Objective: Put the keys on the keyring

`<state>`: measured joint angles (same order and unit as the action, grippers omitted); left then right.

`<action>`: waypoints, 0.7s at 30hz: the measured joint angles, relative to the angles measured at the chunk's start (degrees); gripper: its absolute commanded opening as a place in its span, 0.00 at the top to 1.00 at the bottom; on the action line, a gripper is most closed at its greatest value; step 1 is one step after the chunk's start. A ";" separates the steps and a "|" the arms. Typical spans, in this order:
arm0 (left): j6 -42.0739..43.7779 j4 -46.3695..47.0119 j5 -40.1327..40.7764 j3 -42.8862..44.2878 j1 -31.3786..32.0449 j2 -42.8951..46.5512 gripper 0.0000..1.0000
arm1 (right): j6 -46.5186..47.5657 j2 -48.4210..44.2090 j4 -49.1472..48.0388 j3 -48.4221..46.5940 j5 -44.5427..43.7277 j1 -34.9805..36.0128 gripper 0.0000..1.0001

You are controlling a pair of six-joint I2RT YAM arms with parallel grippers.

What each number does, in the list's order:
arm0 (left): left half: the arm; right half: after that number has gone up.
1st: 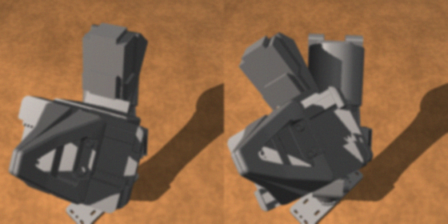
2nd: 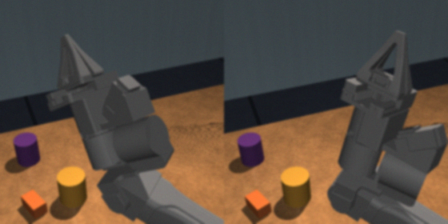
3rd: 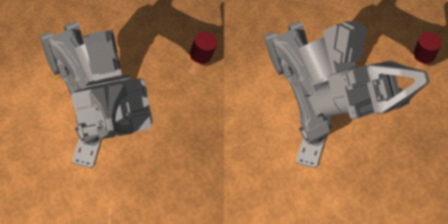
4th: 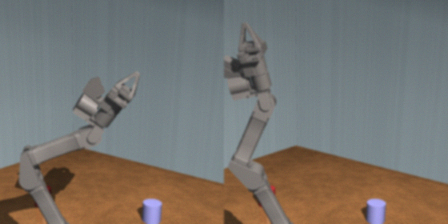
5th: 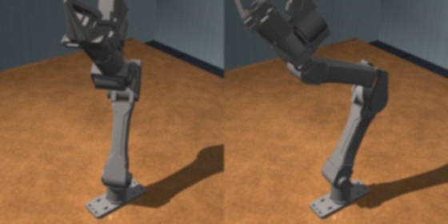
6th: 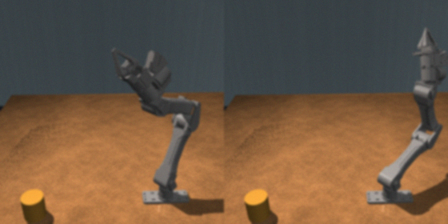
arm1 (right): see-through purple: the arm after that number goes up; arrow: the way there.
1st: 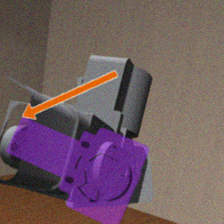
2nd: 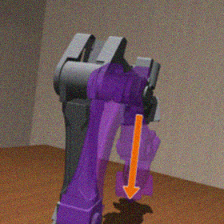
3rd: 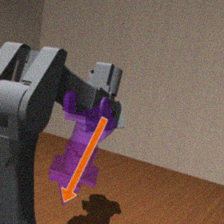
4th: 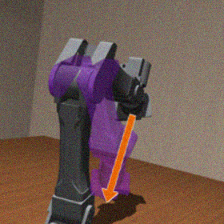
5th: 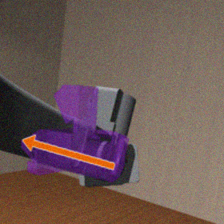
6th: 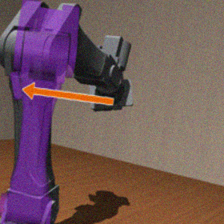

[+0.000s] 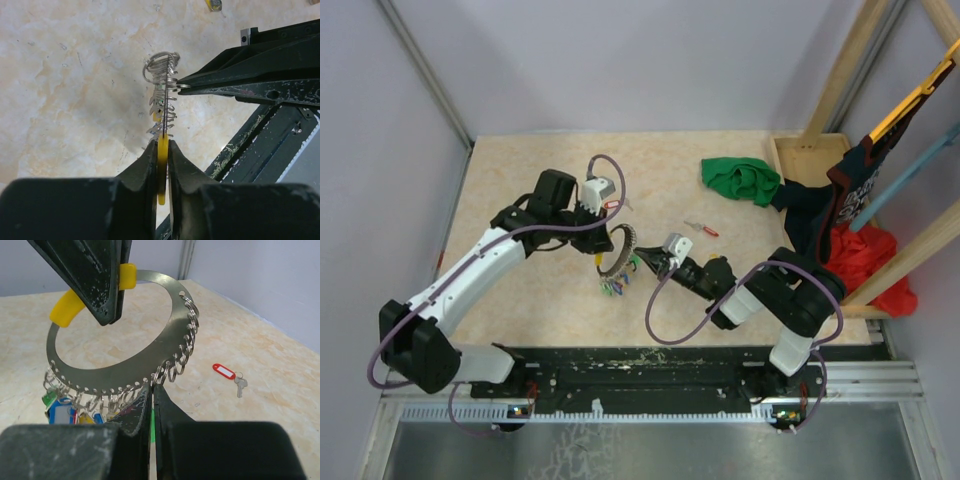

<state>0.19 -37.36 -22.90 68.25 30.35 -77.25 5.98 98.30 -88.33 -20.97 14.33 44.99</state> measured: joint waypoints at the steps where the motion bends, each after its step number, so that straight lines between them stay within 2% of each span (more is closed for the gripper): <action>1: -0.50 1.38 -0.74 -1.40 -0.46 0.57 0.78 | 0.00 0.00 0.11 0.00 0.37 0.00 1.00; 7: -5.42 9.94 -4.96 -11.65 -3.17 2.47 0.63 | -0.94 -0.02 -0.33 -0.02 3.17 -0.17 1.00; 13: -11.43 20.37 -6.97 -20.94 -5.84 3.69 0.52 | -3.15 -0.02 -0.42 -0.02 6.67 -2.21 1.00; 21: -19.21 32.87 -4.92 -26.43 -9.20 4.17 0.40 | -4.28 -0.02 0.13 -0.61 11.08 -3.54 1.00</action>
<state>-19.03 -4.49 -27.81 41.82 21.15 -73.08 1.69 98.28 -88.20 -21.58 25.41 41.45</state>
